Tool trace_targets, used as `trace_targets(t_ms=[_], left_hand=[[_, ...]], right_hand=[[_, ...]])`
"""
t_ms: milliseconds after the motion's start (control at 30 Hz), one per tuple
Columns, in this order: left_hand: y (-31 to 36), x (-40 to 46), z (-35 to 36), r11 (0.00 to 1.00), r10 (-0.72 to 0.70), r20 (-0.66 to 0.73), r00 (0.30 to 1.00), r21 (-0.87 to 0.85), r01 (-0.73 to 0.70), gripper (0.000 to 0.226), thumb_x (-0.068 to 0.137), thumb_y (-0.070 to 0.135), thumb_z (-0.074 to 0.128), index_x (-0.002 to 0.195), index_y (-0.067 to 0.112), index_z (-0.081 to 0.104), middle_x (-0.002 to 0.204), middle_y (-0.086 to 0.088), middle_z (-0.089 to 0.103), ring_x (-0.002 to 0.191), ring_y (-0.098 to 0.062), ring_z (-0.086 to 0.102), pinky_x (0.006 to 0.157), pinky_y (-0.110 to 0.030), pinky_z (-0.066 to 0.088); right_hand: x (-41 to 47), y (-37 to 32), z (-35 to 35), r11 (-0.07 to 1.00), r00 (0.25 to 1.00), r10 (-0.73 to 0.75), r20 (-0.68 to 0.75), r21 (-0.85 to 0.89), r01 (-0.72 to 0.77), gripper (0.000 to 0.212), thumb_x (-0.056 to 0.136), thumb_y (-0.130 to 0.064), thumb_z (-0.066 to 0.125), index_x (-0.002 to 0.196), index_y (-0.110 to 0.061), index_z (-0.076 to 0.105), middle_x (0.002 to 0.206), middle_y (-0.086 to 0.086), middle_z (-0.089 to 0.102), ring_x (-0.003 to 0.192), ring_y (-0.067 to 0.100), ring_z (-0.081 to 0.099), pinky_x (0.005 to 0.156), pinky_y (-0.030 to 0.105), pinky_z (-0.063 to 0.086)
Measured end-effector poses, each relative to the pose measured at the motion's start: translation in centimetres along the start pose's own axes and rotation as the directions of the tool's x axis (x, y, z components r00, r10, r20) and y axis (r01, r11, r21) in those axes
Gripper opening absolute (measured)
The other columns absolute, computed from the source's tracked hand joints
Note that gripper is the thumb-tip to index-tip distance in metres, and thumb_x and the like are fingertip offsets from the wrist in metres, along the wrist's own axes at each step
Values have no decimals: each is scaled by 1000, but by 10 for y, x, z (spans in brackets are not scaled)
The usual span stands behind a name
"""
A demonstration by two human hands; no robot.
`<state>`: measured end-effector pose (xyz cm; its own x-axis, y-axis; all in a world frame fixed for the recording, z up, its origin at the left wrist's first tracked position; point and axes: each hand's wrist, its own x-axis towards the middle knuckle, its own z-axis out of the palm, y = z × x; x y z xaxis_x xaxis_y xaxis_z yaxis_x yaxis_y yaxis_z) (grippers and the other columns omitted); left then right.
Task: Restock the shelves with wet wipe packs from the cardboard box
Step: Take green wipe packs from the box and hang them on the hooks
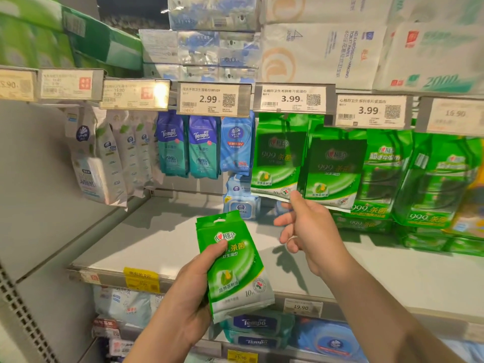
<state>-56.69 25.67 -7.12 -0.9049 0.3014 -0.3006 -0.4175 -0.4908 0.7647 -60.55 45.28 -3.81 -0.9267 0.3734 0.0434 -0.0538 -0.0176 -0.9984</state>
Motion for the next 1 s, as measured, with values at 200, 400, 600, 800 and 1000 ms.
trace_targets(t_ms=[200,400,600,800,1000], left_hand=[[-3,2,8,999,18,28,999,46,-19,47,79,26,74,121,4,70,109,-26,75,89,-39,76,72,-45,63],[-8,4,15,990,119,59,991,70,-123,42,77,20,75,116,2,70,105,-26,76,82,-38,77,62,-42,63],[-10,3,19,981,149,3,989,125,-148,48,82,35,71,118,4,69,103,-24,77,85,-38,77,60,-39,62],[-10,8,20,984,90,-75,993,159,-77,40,103,42,54,117,9,71,100,-18,79,88,-35,78,76,-42,61],[-12,13,15,991,68,-78,995,118,-58,22,97,6,63,118,2,67,99,-21,78,80,-34,78,56,-34,61]], right_hand=[[-25,8,-7,982,972,141,191,-151,-112,38,102,-47,55,107,-10,62,71,8,66,45,20,51,39,22,28],[-48,7,-14,823,895,222,386,-567,40,62,85,-71,64,99,-11,60,69,8,70,45,20,51,40,27,40],[-53,13,-17,842,859,197,473,-530,99,36,95,-51,66,108,-17,66,91,4,79,44,21,61,43,33,51],[-52,18,-24,914,870,235,434,-404,-45,26,102,-41,60,114,-19,62,105,10,76,57,29,70,38,27,48],[-50,13,-26,902,963,109,247,-432,9,33,101,-47,56,122,-21,58,102,9,70,40,23,60,36,24,39]])
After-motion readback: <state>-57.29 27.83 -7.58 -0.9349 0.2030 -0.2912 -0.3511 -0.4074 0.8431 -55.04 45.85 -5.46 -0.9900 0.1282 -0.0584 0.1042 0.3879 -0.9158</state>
